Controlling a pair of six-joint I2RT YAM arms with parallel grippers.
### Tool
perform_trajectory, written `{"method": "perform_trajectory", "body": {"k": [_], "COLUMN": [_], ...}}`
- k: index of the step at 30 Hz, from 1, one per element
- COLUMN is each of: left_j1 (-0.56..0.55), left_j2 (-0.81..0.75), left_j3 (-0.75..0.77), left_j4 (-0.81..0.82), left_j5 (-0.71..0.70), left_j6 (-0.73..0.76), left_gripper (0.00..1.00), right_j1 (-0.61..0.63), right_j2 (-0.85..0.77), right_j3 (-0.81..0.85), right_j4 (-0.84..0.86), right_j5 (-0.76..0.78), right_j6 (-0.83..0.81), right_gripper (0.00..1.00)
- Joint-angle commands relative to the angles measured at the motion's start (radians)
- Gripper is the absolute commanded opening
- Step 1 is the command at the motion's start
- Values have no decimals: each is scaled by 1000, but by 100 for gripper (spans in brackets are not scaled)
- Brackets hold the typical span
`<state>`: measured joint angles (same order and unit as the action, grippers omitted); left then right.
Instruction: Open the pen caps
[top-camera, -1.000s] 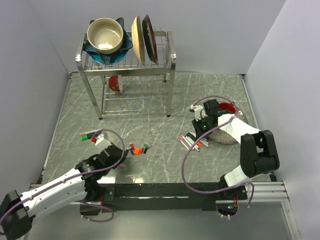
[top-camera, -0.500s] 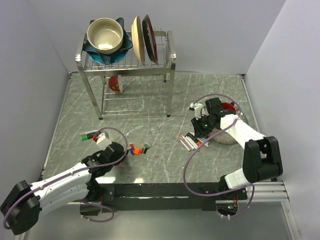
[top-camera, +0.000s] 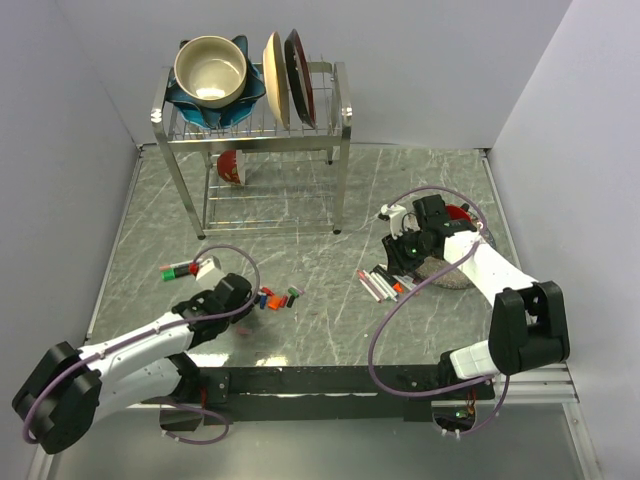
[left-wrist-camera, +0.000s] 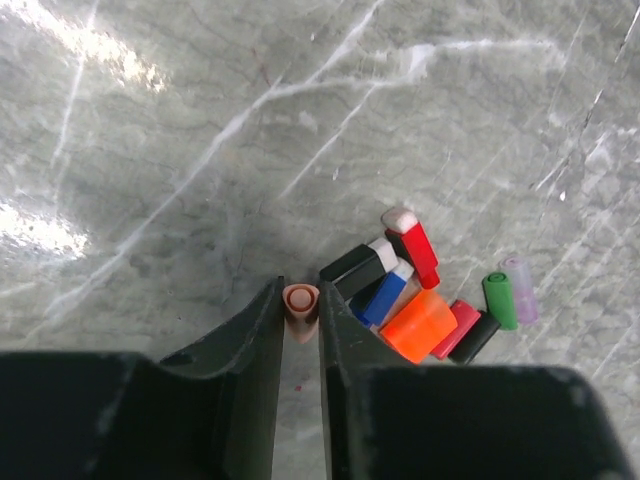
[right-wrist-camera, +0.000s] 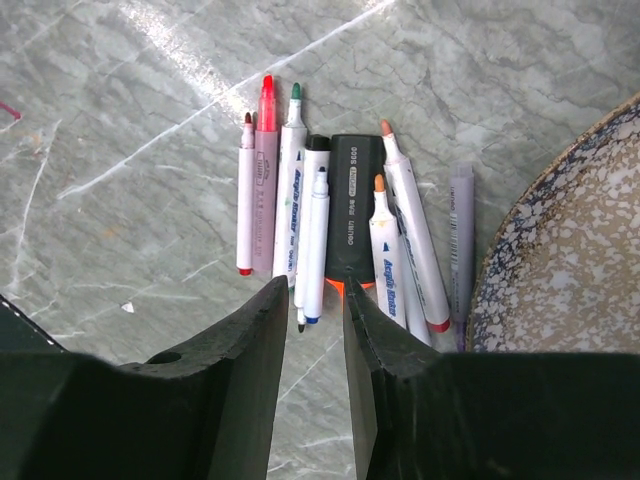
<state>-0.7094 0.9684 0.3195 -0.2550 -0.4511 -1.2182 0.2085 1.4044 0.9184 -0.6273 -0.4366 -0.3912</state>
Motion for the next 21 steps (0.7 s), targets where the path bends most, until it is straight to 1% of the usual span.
{"method": "perform_trajectory", "body": {"k": [1,2,3,5,6,8,9,11,12,13,14,16,17,19,20,21], "left_j1": [5,5,5,7,8,13,22,40,68,89,150,232,310,382,436,459], "left_j2": [-25,-39,-51,-92,-106,-134,-137,-132,-125,-110,-100,-76,-68,-36,-22,-8], "left_j3": [36,35,33,38,44,56,79,107,137,151,164,196,208,245,262,303], "left_j4": [-35,-55,-69,-95,-122,-148,-174,-197,-208,-207,-205,-170,-161,-161,-174,-196], "left_j5": [40,42,43,42,38,28,25,11,11,12,40,96,124,173,173,166], "left_j6": [0,-3,-6,-12,-17,-14,-7,9,28,40,67,101,115,115,106,71], "left_gripper": [29,32,40,45,53,63,71,77,84,85,88,90,91,92,92,91], "right_j1": [-8,-4,-4,-1,2,12,17,31,35,42,54,65,75,86,94,103], "right_j2": [-41,-44,-47,-59,-64,-84,-88,-111,-119,-137,-145,-168,-174,-191,-196,-200], "right_j3": [46,48,48,51,51,53,54,57,57,59,59,59,57,59,57,57], "right_j4": [-8,-8,-9,-12,-14,-14,-14,-17,-15,-15,-15,-15,-12,-11,-9,-6], "right_j5": [-25,-27,-28,-34,-36,-37,-37,-42,-44,-47,-50,-54,-53,-48,-47,-44], "right_j6": [-15,-15,-15,-17,-17,-17,-18,-18,-18,-18,-18,-17,-17,-17,-18,-17], "right_gripper": [36,37,37,37,37,37,37,37,38,38,38,38,38,38,38,38]}}
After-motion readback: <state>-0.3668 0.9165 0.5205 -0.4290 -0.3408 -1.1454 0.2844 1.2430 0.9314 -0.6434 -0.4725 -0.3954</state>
